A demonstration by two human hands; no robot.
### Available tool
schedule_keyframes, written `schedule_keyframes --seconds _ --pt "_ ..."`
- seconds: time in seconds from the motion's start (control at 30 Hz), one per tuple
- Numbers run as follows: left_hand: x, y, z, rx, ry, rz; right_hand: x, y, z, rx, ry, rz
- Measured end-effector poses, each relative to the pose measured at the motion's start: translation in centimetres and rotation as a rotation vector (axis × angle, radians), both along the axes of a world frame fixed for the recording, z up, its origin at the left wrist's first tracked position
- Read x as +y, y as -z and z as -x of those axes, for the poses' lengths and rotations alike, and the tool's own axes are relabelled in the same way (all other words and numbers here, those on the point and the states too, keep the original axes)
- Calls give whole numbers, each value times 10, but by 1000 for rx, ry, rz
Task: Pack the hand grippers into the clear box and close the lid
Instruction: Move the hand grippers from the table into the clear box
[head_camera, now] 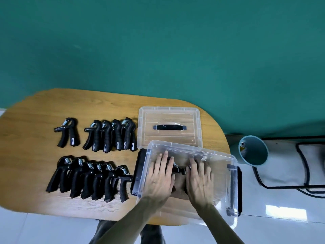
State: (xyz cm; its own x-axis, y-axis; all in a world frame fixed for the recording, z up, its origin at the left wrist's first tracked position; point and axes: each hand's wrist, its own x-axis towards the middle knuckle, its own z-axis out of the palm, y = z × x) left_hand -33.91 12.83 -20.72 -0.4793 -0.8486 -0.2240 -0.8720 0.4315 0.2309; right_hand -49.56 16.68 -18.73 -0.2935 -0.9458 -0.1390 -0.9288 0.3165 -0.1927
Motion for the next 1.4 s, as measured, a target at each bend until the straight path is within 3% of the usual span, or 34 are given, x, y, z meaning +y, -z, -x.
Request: schedule_keyframes --seconds 0.23,0.63,0.87,1.4 --pt "-23 -53 -48 105 -29 80 -48 -67 -52 67 -82 68" --pt "-58 -53 -270 11 -294 72 -128 -93 -255 90 -356 16" --pt "-46 -5 -353 -52 -430 -32 -168 -53 -331 105 -508 -43" --pt "-62 103 -392 -40 -555 -206 -263 96 -439 -44 -640 -136"
